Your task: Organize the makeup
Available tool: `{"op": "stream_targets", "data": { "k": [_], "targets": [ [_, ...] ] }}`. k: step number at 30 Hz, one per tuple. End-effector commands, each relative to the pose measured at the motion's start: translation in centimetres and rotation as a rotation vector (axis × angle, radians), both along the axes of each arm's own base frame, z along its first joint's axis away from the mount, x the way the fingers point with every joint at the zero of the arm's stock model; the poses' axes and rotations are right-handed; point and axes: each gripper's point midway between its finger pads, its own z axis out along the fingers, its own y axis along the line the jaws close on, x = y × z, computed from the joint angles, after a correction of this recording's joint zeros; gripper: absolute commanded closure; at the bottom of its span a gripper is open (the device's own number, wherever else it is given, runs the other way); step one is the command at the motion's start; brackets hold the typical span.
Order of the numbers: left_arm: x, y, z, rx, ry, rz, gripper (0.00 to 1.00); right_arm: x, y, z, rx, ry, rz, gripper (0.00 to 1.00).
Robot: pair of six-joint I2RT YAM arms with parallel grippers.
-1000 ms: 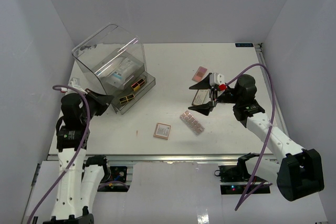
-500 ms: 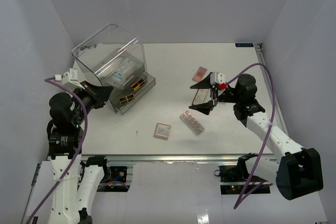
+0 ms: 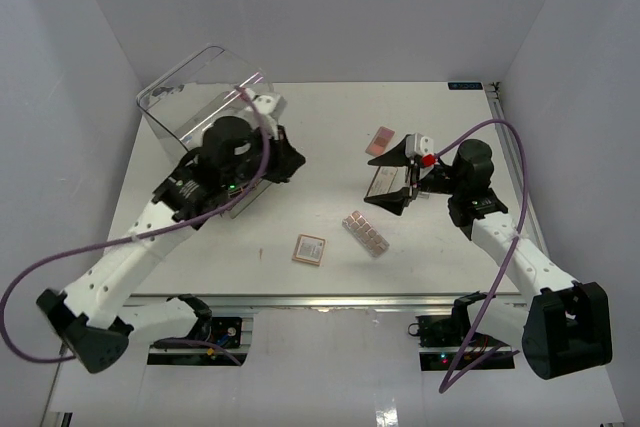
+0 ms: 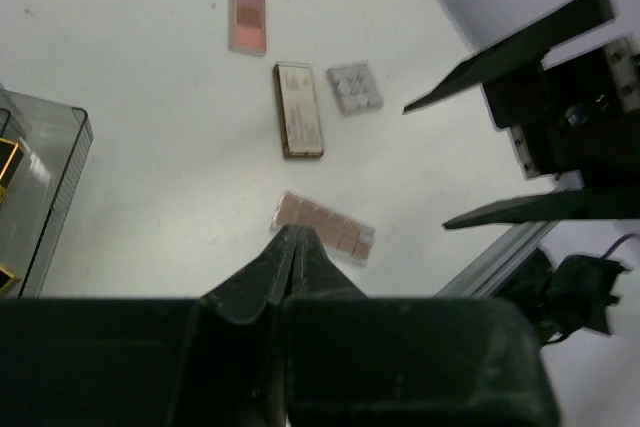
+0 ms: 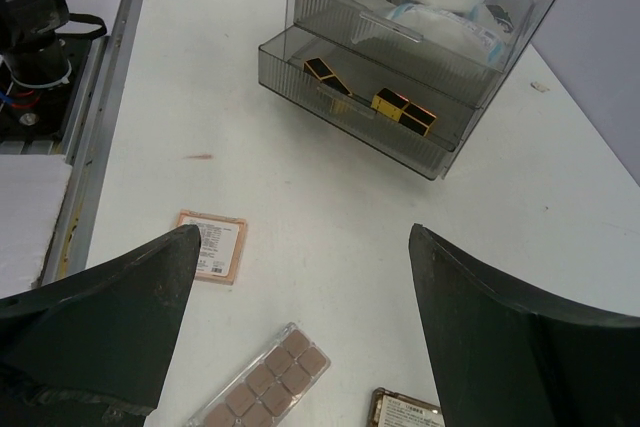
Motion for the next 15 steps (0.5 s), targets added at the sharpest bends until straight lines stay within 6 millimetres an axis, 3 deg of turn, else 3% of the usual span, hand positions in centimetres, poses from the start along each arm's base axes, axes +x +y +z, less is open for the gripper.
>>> {"op": "stream_targets", "data": {
  "k": [1, 8, 15],
  "targets": [
    [2.1, -1.1, -4.1, 0.395, -0.074, 0.073, 0.83, 0.3, -0.4, 0.1, 0.004, -0.016, 0.001, 0.09],
    [4.7, -0.2, -12.6, 0.748, -0.037, 0.028, 0.76, 0.5, -0.7, 0.0, 0.003, -0.012, -0.003, 0.09],
    [6.5, 1.7, -18.9, 0.829, 0.06, -0.008, 0.76, 0.7, -1.0, 0.0, 0.003, -0.013, -0.015, 0.09]
  ]
}}
